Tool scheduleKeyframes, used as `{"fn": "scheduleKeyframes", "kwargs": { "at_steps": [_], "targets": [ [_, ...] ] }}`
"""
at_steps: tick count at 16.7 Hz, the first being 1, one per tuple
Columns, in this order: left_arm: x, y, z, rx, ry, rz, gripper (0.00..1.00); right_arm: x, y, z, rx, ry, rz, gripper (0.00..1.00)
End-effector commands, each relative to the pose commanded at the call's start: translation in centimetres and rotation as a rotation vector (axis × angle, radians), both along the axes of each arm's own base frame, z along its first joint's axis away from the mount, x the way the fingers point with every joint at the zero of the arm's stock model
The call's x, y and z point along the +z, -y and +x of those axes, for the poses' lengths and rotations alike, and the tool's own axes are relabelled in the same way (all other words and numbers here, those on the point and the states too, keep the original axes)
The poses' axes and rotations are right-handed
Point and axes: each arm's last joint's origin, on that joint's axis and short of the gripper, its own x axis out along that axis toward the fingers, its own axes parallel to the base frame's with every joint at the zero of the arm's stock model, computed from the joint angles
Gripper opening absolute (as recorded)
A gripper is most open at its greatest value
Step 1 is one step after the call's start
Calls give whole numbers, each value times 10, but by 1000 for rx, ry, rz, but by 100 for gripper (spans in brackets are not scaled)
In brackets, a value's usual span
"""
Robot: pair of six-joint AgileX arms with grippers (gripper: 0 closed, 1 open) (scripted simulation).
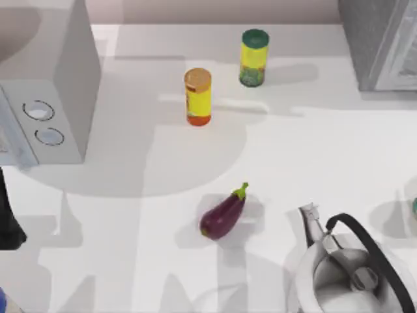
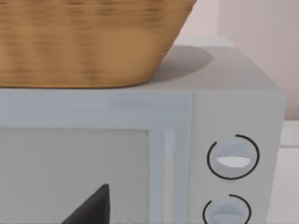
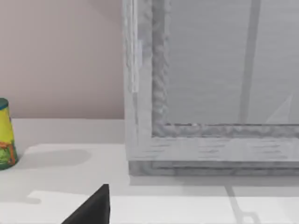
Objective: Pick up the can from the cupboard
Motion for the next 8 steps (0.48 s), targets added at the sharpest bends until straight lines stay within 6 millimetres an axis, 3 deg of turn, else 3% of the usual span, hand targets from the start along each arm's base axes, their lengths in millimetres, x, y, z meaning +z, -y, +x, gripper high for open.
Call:
{"fn": "scheduleKeyframes", "kwargs": {
  "at_steps": [4, 8],
  "targets": [
    [0, 0, 0, 0, 0, 0, 100, 8, 0, 0, 1, -6, 0, 100],
    [0, 0, 0, 0, 0, 0, 100, 56, -3, 3, 1, -26, 0, 100]
  ]
}}
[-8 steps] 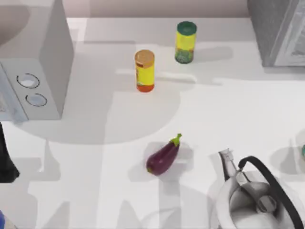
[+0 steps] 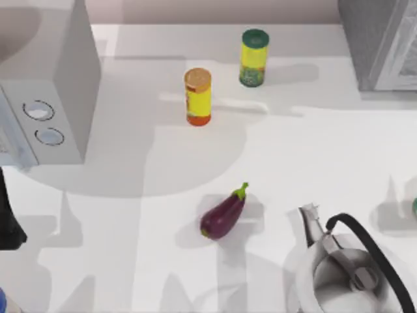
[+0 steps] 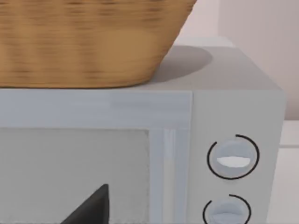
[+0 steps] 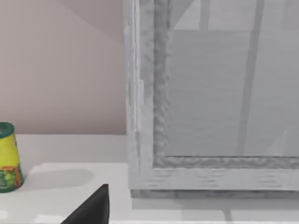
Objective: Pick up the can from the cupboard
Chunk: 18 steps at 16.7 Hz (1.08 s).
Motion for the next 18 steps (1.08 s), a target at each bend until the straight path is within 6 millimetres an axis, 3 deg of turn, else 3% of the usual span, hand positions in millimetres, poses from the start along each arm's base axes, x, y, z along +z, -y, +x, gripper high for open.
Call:
{"fn": "scheduleKeyframes", "kwargs": {
  "at_steps": [5, 11, 14, 18],
  "targets": [
    [0, 0, 0, 0, 0, 0, 100, 106, -6, 22, -3, -1, -3, 100],
    [0, 0, 0, 0, 0, 0, 100, 225, -23, 83, -5, 3, -7, 100],
    [0, 0, 0, 0, 0, 0, 100, 264, -33, 114, -4, 15, -5, 100],
    [0, 0, 0, 0, 0, 0, 100, 290, -43, 141, -2, 25, -1, 100]
  ]
}}
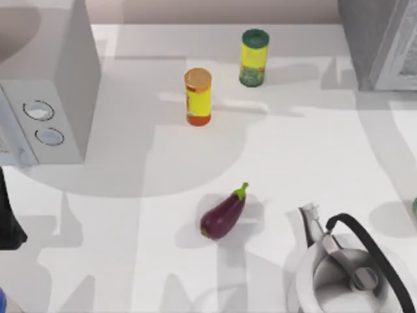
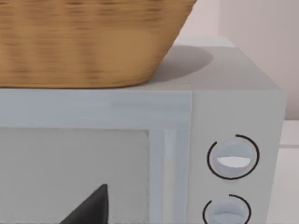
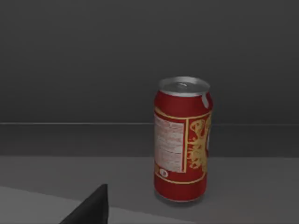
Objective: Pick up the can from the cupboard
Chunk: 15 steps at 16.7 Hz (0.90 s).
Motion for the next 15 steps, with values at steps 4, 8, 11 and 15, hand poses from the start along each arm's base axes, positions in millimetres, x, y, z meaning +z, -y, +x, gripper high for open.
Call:
{"fn": "scheduleKeyframes", "kwargs": {
  "at_steps": [4, 8, 11, 15],
  "targets": [
    [0, 0, 0, 0, 0, 0, 100, 4, -2, 6, 1, 1, 1, 100],
    [0, 0, 0, 0, 0, 0, 100, 3, -2, 7, -3, 0, 1, 100],
    [0, 0, 0, 0, 0, 0, 100, -7, -7, 23, -7, 3, -1, 100],
    [0, 0, 0, 0, 0, 0, 100, -23, -14, 45, -11, 14, 0, 100]
  ]
}}
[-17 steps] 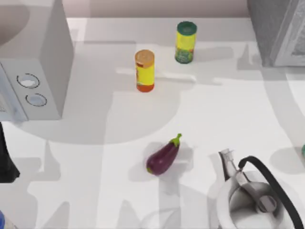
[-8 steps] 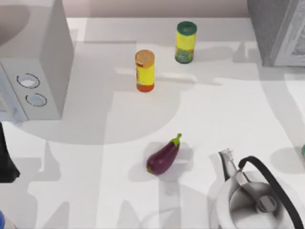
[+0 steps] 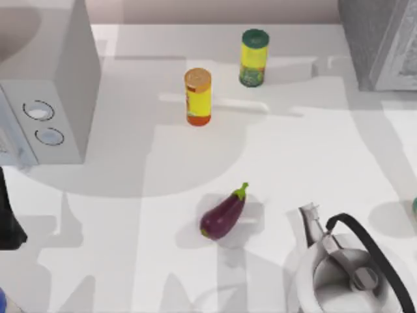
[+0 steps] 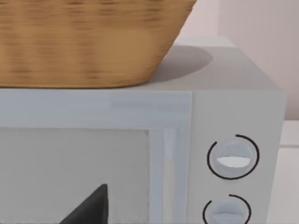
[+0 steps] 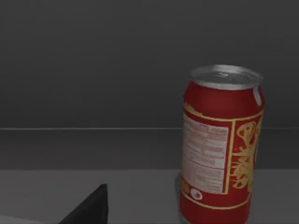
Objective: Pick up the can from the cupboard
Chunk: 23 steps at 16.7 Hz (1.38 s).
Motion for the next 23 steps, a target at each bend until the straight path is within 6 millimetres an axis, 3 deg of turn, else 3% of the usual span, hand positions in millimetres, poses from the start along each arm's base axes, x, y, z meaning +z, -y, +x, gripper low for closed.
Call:
{"fn": "scheduleKeyframes", "kwargs": {
  "at_steps": [5, 13, 18, 23],
  "targets": [
    [0, 0, 0, 0, 0, 0, 100, 0, 1, 0, -3, 1, 0, 100],
    [0, 0, 0, 0, 0, 0, 100, 0, 0, 58, 0, -2, 0, 100],
    [0, 0, 0, 0, 0, 0, 100, 0, 0, 61, 0, -1, 0, 100],
    [0, 0, 0, 0, 0, 0, 100, 0, 0, 61, 0, -1, 0, 62]
  ]
}}
